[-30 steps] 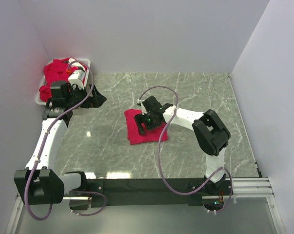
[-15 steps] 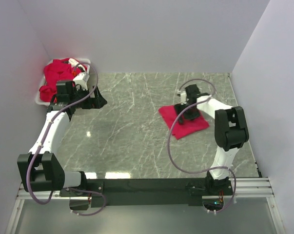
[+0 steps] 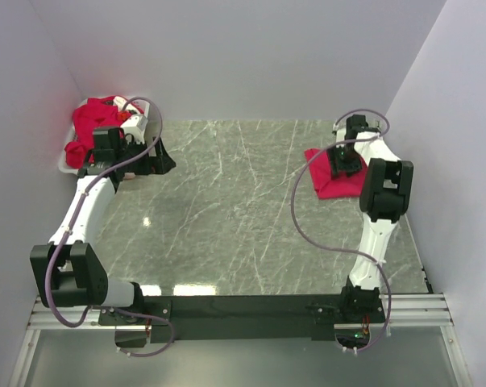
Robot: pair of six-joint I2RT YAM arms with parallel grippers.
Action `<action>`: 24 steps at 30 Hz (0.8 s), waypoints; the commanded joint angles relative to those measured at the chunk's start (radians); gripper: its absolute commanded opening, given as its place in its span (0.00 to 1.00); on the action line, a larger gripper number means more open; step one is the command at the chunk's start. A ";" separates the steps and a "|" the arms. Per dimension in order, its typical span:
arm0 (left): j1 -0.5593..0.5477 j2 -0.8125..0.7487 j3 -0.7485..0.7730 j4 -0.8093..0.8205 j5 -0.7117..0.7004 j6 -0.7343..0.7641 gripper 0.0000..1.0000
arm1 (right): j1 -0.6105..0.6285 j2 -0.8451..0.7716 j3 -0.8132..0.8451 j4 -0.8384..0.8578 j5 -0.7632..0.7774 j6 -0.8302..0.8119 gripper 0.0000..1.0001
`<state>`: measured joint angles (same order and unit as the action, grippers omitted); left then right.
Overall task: Fold and stack the t-shirts
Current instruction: Neatly place the folded tshirt to the corner
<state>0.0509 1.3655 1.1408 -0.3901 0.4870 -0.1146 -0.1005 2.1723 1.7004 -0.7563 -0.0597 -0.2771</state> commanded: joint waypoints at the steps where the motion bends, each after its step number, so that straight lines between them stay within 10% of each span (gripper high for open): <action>1: 0.007 0.007 0.046 -0.013 -0.005 0.026 0.99 | -0.045 0.130 0.195 -0.095 0.038 -0.025 0.65; 10: 0.024 0.030 0.063 -0.029 -0.007 0.050 0.99 | -0.067 0.204 0.438 -0.078 0.002 -0.120 0.77; 24: 0.033 -0.013 0.054 -0.049 -0.002 0.047 0.99 | -0.065 -0.255 -0.050 -0.100 -0.083 0.041 0.76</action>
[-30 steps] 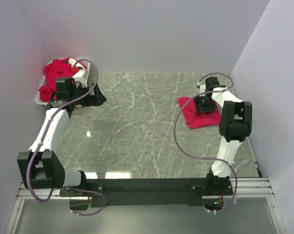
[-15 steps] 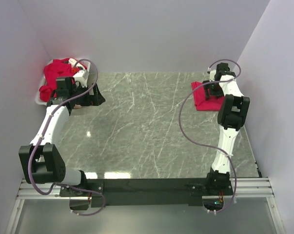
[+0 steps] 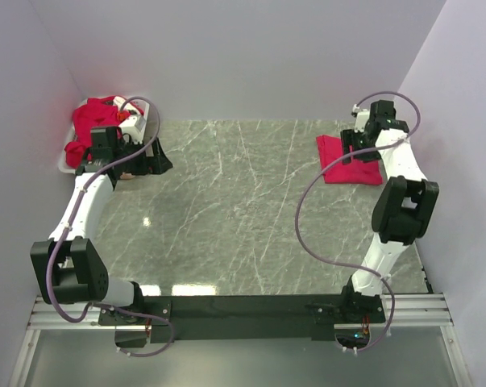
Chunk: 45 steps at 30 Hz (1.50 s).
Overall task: Fold and stack the t-shirts
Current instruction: Neatly place the folded tshirt to the corner
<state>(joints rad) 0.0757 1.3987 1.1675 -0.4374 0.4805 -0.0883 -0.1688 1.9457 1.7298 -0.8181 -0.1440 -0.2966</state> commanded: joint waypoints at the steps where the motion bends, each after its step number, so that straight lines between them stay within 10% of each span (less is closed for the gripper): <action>1: 0.007 -0.044 0.026 0.000 0.006 0.019 1.00 | 0.003 -0.027 -0.097 -0.045 0.007 0.077 0.75; 13: 0.015 -0.027 0.024 0.000 0.003 0.006 0.99 | 0.003 0.100 -0.125 0.034 0.090 0.120 0.70; 45: 0.044 0.039 0.057 -0.024 0.036 0.012 1.00 | -0.028 0.490 0.419 0.010 0.096 0.105 0.72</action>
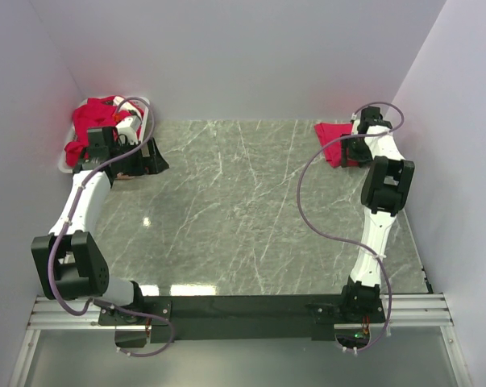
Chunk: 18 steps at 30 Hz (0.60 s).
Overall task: Fold and stack the t-shirts
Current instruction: Neatly place the folded tshirt to the corner
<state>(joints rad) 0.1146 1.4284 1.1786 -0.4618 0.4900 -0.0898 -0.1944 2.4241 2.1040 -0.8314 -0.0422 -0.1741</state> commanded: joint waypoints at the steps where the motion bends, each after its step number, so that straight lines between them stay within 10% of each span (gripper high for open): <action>1: 0.003 0.012 0.046 0.000 0.027 0.013 0.99 | 0.000 0.013 0.057 0.020 -0.015 -0.024 0.72; 9: 0.005 0.021 0.044 0.005 0.036 -0.008 0.99 | 0.019 -0.025 0.010 0.028 -0.021 -0.053 0.90; 18: 0.005 0.036 0.055 0.002 0.048 -0.019 0.99 | 0.058 -0.004 0.039 0.041 0.030 -0.041 0.81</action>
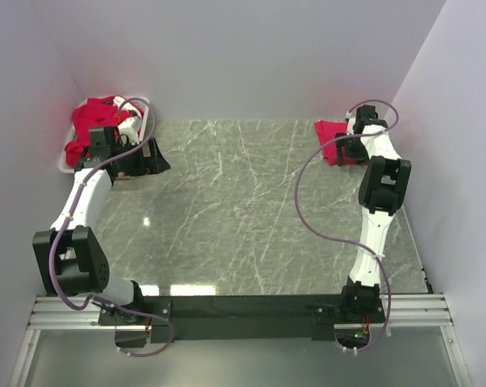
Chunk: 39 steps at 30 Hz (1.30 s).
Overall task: Fold and stack the t-shirts
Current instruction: Neatly place the folded tshirt to the corner
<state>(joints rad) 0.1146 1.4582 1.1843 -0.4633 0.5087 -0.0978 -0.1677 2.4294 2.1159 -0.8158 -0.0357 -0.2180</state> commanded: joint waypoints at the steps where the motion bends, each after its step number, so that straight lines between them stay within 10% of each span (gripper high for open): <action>1: 0.003 0.008 0.052 0.003 0.030 -0.014 0.99 | 0.036 0.006 0.051 0.023 0.028 0.008 0.80; 6: 0.005 0.005 0.052 0.002 0.028 -0.010 0.99 | 0.040 0.040 0.107 0.018 0.034 0.058 0.70; 8: 0.003 0.004 0.052 -0.001 0.031 -0.006 0.99 | 0.042 0.042 0.105 0.026 0.034 0.069 0.74; 9: 0.005 0.001 0.054 -0.003 0.034 -0.003 1.00 | 0.042 0.040 0.102 0.032 0.034 0.071 0.91; 18: 0.005 -0.025 0.063 -0.020 0.079 0.024 1.00 | 0.030 -0.032 0.035 0.047 0.039 0.028 0.92; 39: -0.150 0.059 0.189 -0.161 -0.105 0.150 1.00 | 0.117 -0.878 -0.650 -0.091 -0.397 -0.006 0.96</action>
<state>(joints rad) 0.0257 1.5494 1.4097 -0.6243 0.4461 0.0078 -0.0971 1.5768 1.6169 -0.8513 -0.3561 -0.2047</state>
